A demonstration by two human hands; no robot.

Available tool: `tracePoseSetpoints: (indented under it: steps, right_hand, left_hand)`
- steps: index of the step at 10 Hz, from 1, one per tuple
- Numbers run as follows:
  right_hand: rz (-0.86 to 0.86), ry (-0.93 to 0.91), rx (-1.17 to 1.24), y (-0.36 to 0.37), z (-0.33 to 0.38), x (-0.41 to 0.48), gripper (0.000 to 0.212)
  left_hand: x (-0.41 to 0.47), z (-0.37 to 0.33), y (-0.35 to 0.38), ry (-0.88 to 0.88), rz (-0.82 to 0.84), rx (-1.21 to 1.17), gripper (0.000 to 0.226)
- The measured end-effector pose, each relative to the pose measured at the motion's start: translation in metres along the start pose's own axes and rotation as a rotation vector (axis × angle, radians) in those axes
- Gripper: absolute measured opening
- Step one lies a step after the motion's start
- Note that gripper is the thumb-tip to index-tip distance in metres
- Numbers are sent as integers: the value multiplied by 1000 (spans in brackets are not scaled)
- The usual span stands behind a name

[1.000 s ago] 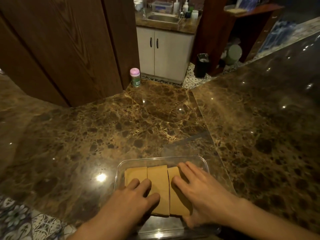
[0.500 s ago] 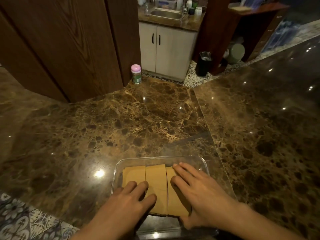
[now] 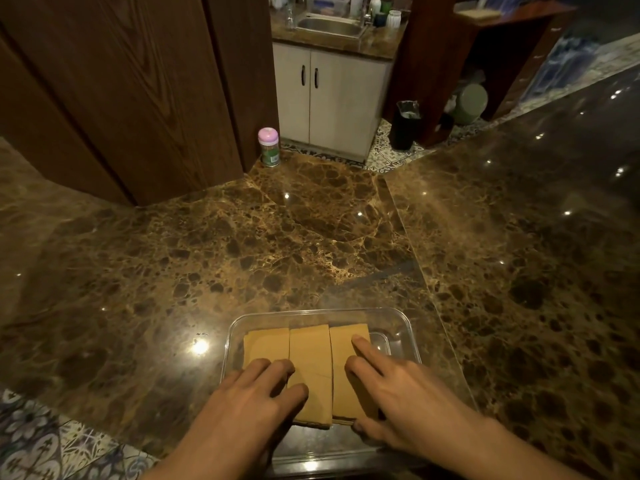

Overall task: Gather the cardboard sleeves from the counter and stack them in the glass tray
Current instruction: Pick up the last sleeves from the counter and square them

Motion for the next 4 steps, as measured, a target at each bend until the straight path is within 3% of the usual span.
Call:
tracePoseSetpoints:
  steps: [1,3,4]
  right_hand:
    - [-1,24,10,-1,1,-1,73]
    - [18,56,11,-5,3,-1,84]
    - [18,111,-4,-20,1,-2,83]
  left_hand:
    - [2,-2,-6,29,2,-8,46]
    - [5,-1,-10,24,162,-21,60]
    - [12,4,-27,-40,201,-118,55]
Point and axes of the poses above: each hand's wrist, its own x-axis towards the middle knuckle, its own y-axis out of the palm, z = x × y, the point moved 6 cm from there along x, towards the middle knuckle, and after that the axes turned 7 degrees about -y, right-handed, at the moved point
